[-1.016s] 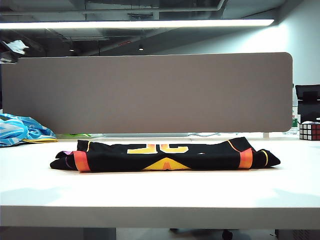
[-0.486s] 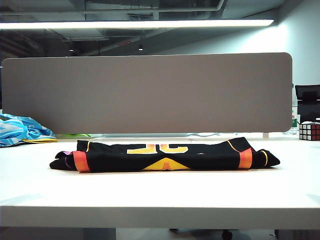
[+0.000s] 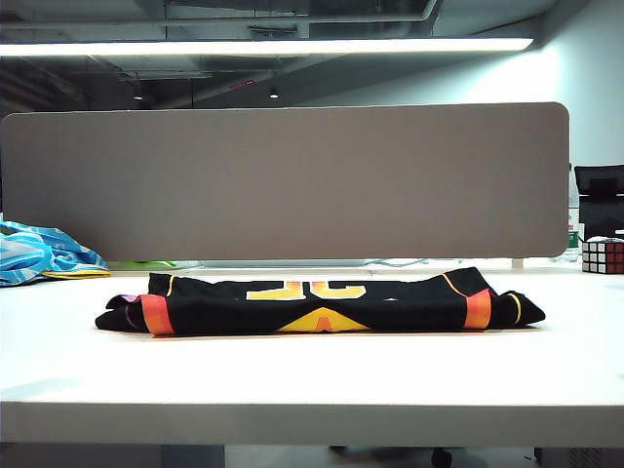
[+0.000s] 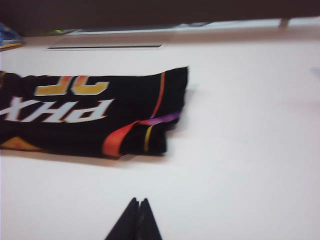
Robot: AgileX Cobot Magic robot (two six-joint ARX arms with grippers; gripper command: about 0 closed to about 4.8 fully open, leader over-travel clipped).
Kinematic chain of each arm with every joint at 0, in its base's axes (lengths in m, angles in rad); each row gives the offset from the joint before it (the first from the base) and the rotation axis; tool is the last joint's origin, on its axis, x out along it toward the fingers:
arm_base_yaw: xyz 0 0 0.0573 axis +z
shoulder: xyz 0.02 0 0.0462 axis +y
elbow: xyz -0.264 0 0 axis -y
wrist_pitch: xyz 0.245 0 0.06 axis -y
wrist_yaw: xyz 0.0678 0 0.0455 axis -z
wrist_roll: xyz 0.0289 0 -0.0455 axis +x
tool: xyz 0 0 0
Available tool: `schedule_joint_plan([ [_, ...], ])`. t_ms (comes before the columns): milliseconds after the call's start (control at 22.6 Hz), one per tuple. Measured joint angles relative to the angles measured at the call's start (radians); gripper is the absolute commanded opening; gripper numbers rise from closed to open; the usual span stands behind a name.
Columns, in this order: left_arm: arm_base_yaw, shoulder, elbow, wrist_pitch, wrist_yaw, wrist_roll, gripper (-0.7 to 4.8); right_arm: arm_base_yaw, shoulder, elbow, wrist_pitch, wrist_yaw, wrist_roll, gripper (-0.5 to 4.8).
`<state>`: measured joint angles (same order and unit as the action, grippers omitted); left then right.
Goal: Fold the bottom side of the basketball jersey horizontally towards the center, about one-third of the way, and then fold the bottom of the basketball jersey up towards the top, creating a neat rectangle.
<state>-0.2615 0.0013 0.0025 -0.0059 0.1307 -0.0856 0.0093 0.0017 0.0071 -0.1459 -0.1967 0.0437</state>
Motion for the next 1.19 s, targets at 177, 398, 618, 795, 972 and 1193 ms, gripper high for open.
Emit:
schedule_joint_plan([
  [177,0.000,0.000,0.000,0.014,-0.061,0.056,-0.05,-0.001,0.000,0.000,0.082,0.098,-0.023,-0.02],
  [398,0.002,0.000,0.000,0.032,-0.161,0.135,-0.05,-0.001,0.000,0.000,0.089,0.192,-0.050,-0.01],
  [618,0.002,0.000,0.000,0.033,-0.290,0.138,-0.05,-0.001,0.000,0.000,0.097,0.216,-0.052,-0.01],
  [795,0.002,0.000,0.000,0.036,-0.307,0.138,-0.05,-0.001,0.000,0.000,0.097,0.216,-0.051,-0.01],
  [972,0.002,0.000,0.000,0.035,-0.307,0.138,-0.05,-0.001,0.000,0.000,0.097,0.216,-0.051,-0.01],
  [1193,0.002,0.000,0.000,0.035,-0.307,0.138,-0.05,-0.001,0.000,0.000,0.097,0.216,-0.051,-0.01],
])
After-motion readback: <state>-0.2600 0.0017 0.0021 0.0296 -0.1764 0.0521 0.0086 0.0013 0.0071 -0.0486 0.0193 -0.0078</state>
